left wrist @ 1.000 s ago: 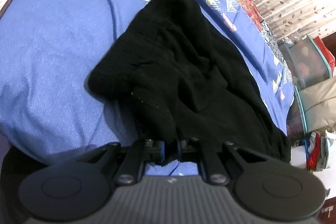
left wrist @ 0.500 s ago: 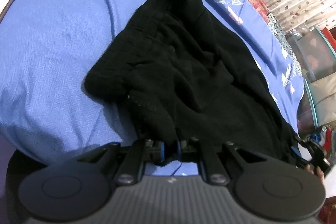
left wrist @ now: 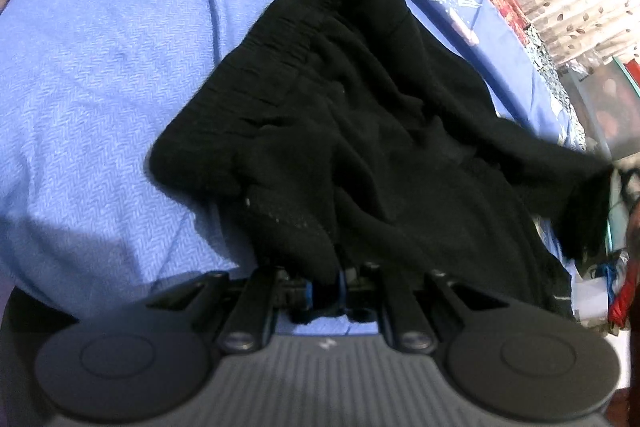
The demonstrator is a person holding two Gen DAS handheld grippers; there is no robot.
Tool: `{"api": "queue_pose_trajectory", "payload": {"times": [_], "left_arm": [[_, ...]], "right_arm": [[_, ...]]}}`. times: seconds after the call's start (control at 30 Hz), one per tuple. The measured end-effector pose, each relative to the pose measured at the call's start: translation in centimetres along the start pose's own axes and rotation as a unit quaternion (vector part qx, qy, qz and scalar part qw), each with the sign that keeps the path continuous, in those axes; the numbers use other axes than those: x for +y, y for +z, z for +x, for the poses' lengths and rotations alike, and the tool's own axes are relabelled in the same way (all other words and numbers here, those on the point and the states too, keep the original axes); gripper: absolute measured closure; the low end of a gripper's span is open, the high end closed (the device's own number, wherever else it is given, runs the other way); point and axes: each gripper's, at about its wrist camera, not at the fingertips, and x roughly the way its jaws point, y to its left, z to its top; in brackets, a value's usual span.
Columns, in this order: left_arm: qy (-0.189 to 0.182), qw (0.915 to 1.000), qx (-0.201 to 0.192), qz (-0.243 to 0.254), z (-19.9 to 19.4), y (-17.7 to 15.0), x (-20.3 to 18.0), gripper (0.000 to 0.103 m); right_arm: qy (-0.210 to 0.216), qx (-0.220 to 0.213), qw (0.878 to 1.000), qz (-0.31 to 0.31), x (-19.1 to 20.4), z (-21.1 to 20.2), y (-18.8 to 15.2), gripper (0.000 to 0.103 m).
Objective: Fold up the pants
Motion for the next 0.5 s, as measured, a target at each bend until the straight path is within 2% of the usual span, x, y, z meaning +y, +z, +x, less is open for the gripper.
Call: {"api": "queue_pose_trajectory", "payload": {"times": [0.03,0.1,0.13,0.2,0.27,0.33,0.4,0.5], "left_arm": [[0.001,1.0000,0.000,-0.001,0.0,0.0,0.0,0.093],[0.002,1.0000,-0.001,-0.002,-0.1,0.0,-0.2,0.093],[0.002,1.0000,-0.001,0.000,-0.1,0.0,-0.1,0.093],[-0.001,1.0000,0.001,0.000,0.0,0.1,-0.1,0.093],[-0.005,1.0000,0.003,-0.001,0.1,0.4,-0.1,0.093],[-0.009,1.0000,0.000,-0.001,0.0,0.7,-0.1,0.093],[-0.016,0.9998,-0.006,-0.006,-0.2,1.2,-0.1,0.093],[-0.021,0.9996,-0.013,-0.012,-0.4,1.8,-0.2,0.094]], "right_arm": [[0.019,-0.003,1.000,-0.016,1.7,0.6,0.4,0.088],[0.010,0.024,0.998,-0.062,3.7,1.6,0.0,0.042],[-0.008,0.036,0.996,-0.086,4.0,1.4,-0.8,0.042],[-0.007,0.044,0.993,-0.112,2.6,-0.1,-2.6,0.045],[-0.012,0.039,0.993,-0.111,-1.4,-3.4,-4.1,0.045],[-0.048,0.013,0.994,-0.100,-6.1,-6.9,-4.9,0.045],[-0.105,-0.023,0.992,-0.061,-12.1,-11.1,-5.0,0.045],[-0.181,-0.074,0.980,0.045,-20.9,-17.0,-5.8,0.046]]}}
